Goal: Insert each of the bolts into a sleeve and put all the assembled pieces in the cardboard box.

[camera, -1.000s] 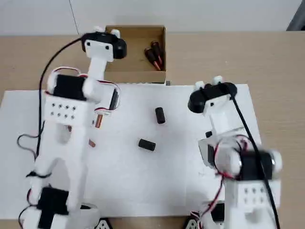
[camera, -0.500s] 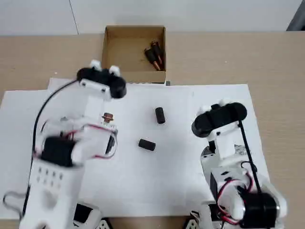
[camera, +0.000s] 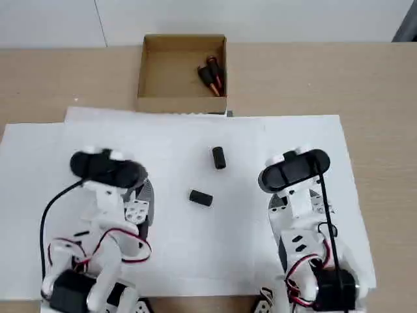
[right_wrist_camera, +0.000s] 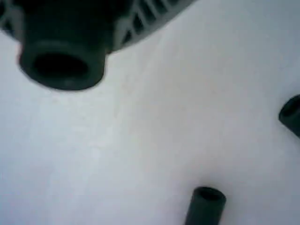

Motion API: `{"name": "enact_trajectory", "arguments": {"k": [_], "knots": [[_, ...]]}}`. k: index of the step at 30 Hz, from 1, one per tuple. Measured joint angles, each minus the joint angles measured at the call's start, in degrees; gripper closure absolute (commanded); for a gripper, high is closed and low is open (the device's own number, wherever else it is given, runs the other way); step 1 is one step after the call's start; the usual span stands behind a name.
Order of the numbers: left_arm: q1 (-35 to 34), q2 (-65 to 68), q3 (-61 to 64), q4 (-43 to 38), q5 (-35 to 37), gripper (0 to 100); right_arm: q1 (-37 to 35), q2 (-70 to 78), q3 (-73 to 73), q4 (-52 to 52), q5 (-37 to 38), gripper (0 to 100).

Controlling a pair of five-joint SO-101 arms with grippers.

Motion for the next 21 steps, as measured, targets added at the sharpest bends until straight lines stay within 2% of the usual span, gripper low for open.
{"name": "enact_trajectory", "arguments": {"k": [7, 10, 15, 21], "knots": [[0.00, -12.04, 6.86, -0.26, 6.77, 100, -11.52, -12.40, 13.36, -7.12, -6.59, 99.5], [-0.18, -11.87, 8.35, -1.85, 8.88, 100, -16.00, -13.54, 18.02, -10.73, -8.00, 99.5], [-3.78, -12.04, 10.99, -9.14, 14.24, 100, -22.33, -13.80, 23.47, -18.02, -8.62, 99.5], [-4.22, -12.04, 16.62, -18.02, 23.21, 100, -28.48, -13.89, 28.84, -25.41, -8.62, 99.5]]}}
